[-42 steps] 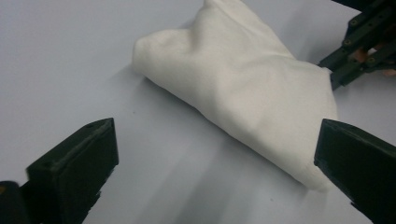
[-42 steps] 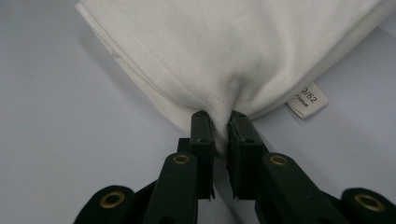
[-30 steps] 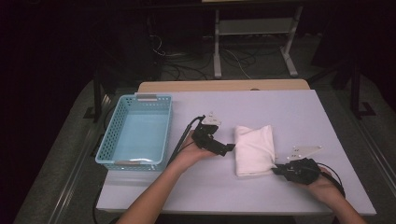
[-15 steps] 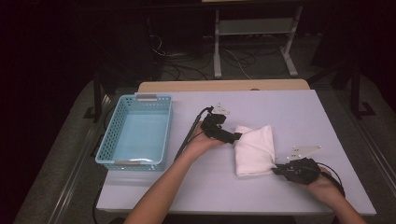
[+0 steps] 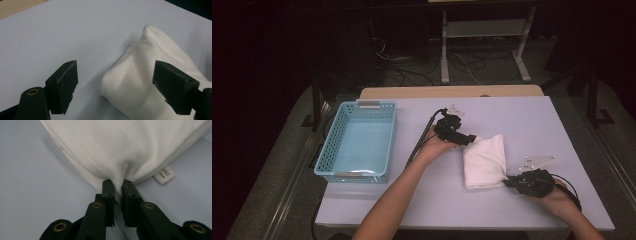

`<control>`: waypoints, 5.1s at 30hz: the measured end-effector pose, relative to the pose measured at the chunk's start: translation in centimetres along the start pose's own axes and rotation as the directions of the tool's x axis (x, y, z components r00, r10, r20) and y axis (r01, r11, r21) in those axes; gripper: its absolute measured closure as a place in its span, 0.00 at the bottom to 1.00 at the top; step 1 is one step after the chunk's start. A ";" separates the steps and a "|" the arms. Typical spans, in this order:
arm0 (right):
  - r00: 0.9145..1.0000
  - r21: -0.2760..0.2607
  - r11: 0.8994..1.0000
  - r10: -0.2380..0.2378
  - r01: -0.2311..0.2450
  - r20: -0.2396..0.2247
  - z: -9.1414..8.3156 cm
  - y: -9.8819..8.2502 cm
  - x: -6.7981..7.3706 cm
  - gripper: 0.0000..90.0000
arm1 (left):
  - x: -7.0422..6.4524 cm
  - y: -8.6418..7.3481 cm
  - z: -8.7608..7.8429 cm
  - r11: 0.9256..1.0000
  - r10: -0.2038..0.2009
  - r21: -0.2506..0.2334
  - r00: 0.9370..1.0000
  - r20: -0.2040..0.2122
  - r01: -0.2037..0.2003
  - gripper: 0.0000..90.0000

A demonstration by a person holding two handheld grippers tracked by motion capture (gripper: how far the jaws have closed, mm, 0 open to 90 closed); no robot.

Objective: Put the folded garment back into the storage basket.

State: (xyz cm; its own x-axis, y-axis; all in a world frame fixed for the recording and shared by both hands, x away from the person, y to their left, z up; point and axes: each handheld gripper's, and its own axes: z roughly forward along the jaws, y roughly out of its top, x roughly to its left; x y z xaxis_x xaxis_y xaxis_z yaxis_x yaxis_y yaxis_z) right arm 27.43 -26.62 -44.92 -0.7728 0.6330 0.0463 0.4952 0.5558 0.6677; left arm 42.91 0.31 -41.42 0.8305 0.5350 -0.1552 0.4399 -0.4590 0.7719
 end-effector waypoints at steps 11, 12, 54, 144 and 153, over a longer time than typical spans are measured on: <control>1.000 0.003 1.000 -0.002 0.002 0.000 0.0 0.0 0.0 0.89 | 0.6 -0.6 0.7 0.998 -0.008 0.061 0.999 -0.034 0.010 0.32; 1.000 0.003 1.000 -0.002 0.002 0.000 0.0 0.0 0.0 0.89 | 0.6 -0.7 0.7 0.998 -0.002 0.069 0.999 -0.037 0.004 0.34; 1.000 0.017 1.000 -0.010 0.009 0.018 0.0 0.2 0.3 0.89 | 2.4 -3.2 1.7 0.985 -0.157 0.102 0.974 0.165 0.142 0.82; 0.993 -0.457 0.888 -0.097 0.054 -0.072 -1.7 14.7 0.9 0.92 | -0.6 5.3 -9.6 0.998 0.048 0.043 0.998 0.039 -0.050 0.91; 0.990 -0.450 0.891 -0.109 0.056 -0.093 -0.5 16.7 1.2 0.92 | 0.8 4.9 -11.3 0.998 0.033 0.046 0.999 0.014 -0.033 0.91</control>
State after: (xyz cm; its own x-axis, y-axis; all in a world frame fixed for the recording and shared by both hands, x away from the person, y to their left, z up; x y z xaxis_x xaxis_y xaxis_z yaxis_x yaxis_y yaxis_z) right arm 34.58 -16.85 -33.38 -0.8558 0.5156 0.0418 0.2195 0.2887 0.9319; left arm 41.89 6.51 -30.77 0.8490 0.5100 -0.1382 0.4271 -0.5084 0.7477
